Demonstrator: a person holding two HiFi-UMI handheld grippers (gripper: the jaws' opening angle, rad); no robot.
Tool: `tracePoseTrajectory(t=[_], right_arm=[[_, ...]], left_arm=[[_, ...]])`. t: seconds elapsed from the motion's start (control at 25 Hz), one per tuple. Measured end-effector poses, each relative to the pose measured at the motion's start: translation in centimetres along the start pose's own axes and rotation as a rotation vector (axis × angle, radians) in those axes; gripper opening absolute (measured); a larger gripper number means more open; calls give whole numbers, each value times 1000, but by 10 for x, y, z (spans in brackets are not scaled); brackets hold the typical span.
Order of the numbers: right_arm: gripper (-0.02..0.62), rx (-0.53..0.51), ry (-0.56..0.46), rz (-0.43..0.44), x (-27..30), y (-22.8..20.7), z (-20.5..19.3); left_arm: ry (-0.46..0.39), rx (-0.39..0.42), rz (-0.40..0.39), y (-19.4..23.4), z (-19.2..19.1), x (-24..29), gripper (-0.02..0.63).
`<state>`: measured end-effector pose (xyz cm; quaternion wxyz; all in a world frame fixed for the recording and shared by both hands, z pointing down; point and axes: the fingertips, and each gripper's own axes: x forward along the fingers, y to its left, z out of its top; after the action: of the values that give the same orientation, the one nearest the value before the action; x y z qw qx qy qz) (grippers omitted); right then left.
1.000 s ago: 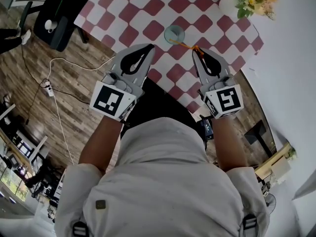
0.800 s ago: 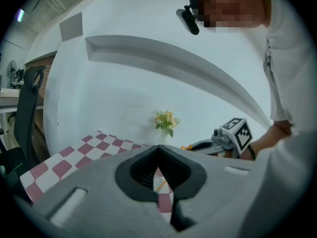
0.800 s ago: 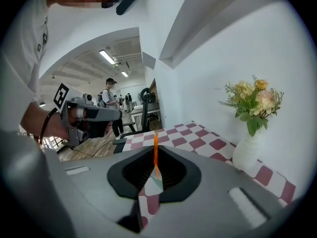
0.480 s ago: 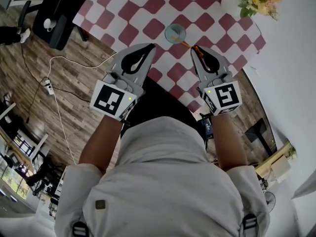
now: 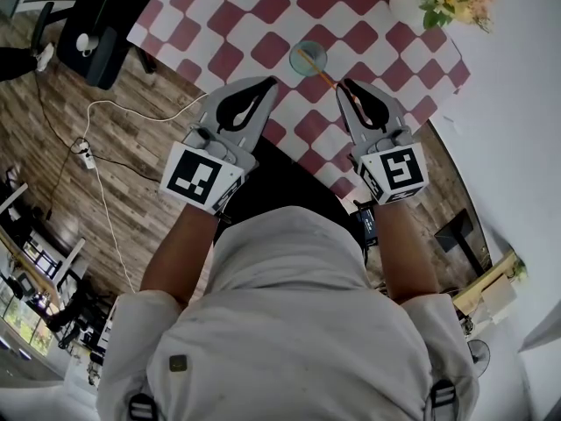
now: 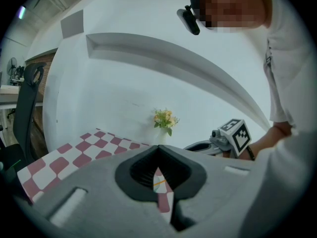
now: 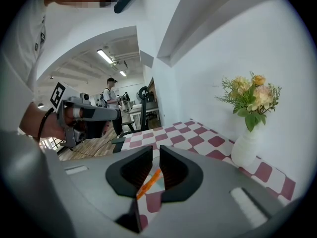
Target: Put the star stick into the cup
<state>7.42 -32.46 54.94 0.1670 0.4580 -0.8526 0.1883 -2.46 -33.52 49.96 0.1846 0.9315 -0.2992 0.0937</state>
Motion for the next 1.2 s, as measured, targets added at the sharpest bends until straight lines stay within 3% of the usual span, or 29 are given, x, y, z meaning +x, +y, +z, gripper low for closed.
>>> tracePoseTrajectory(t=[0.84,1.2], right_arm=[[57,-59,-69,-14,-50,13,29],[25,-104,-127,-5,-86,28,52]], left_arm=[[-70,54,21,-41,29,-27,0],[-102,76,30,-70,40,-42,0]])
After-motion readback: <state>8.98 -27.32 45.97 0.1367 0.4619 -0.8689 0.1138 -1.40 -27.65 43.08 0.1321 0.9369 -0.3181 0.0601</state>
